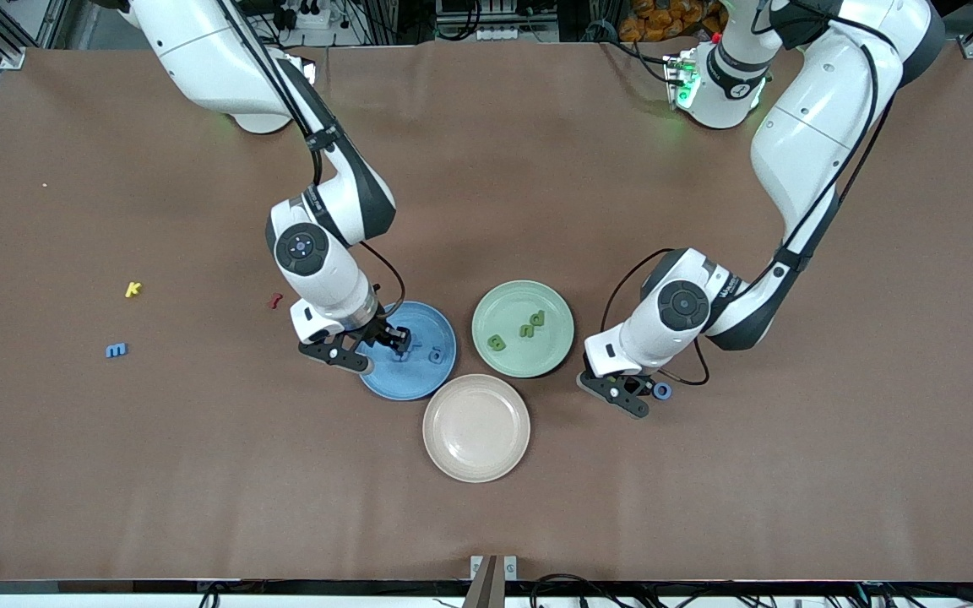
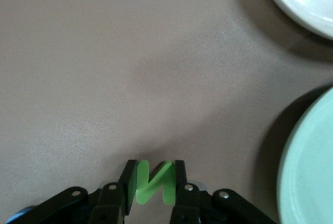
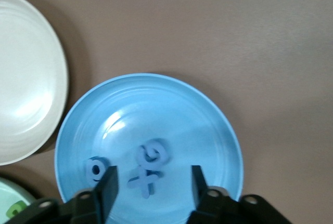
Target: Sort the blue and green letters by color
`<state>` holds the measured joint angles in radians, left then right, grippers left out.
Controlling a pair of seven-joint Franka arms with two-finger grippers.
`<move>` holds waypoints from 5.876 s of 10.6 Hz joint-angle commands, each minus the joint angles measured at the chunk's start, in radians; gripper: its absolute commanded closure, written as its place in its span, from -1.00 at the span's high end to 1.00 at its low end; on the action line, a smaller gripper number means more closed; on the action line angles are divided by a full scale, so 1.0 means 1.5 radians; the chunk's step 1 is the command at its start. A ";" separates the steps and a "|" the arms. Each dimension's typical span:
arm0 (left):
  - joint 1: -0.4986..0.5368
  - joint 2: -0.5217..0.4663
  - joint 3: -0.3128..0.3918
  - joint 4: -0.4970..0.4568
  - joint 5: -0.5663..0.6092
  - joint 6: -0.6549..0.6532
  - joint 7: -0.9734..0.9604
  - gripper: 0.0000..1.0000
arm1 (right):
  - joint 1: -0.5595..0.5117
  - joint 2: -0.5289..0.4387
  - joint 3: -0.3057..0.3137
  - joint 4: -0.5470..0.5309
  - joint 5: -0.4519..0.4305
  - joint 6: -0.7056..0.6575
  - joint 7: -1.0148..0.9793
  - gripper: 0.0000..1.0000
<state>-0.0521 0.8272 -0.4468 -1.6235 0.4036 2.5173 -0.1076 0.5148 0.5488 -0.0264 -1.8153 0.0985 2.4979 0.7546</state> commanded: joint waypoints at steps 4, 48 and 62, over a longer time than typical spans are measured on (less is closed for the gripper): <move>-0.004 -0.062 -0.101 0.017 -0.049 -0.122 -0.188 -1.00 | -0.151 -0.043 -0.021 0.039 -0.005 -0.182 -0.185 1.00; 0.055 -0.554 0.224 0.055 -0.252 -0.590 -0.070 1.00 | -0.267 -0.036 0.004 -0.056 0.073 0.046 -0.400 -0.29; 0.050 -0.554 0.198 0.050 -0.250 -0.592 -0.069 1.00 | -0.008 -0.009 -0.056 -0.004 0.061 0.019 -0.094 1.00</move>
<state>0.0217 0.0033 -0.1411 -1.5460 0.0384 1.6453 -0.2316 0.5174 0.5382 -0.0628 -1.8547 0.1871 2.5763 0.6431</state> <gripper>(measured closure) 0.000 0.137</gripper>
